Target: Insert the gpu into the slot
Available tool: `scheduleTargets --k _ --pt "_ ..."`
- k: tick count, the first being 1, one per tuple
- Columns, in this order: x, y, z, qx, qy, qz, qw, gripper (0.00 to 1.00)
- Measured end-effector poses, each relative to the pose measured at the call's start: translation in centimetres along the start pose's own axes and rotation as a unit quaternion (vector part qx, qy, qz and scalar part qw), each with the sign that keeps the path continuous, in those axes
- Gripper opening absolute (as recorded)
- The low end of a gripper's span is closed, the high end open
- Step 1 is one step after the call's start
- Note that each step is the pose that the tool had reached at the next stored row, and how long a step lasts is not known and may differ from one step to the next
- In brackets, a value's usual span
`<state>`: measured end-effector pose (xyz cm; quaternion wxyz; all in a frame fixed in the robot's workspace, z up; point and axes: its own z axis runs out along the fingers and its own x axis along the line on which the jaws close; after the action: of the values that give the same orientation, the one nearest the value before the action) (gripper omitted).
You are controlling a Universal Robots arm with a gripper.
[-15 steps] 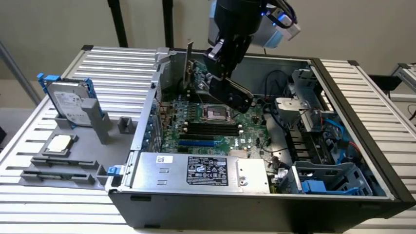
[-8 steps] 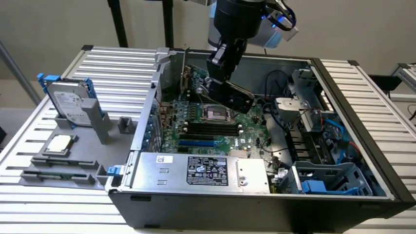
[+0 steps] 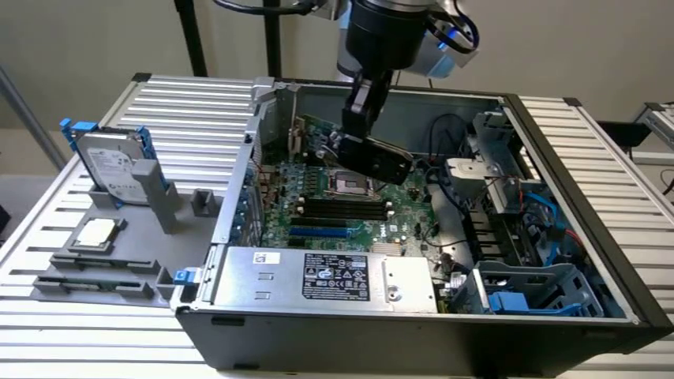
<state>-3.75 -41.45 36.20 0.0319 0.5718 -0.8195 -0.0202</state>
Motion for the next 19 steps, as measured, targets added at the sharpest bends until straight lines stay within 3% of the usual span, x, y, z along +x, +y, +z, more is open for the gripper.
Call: scheduleTargets --k 4,8,12,15,17,19 --pt "0.0 -0.03 0.37 0.0013 0.0023 -0.036 0.9994 0.26" --pt "0.0 -0.05 0.78 0.0027 0.0044 -0.072 0.9974 0.26" --pt "0.0 -0.09 1.23 0.004 0.0055 -0.109 0.9941 0.26" --pt "0.0 -0.11 1.54 0.0047 0.0055 -0.135 0.9908 0.26" --pt "0.0 -0.09 1.69 0.0052 0.0035 -0.148 0.989 0.26" --pt "0.2 -0.12 1.85 0.0056 -0.0026 -0.152 0.9883 0.26"
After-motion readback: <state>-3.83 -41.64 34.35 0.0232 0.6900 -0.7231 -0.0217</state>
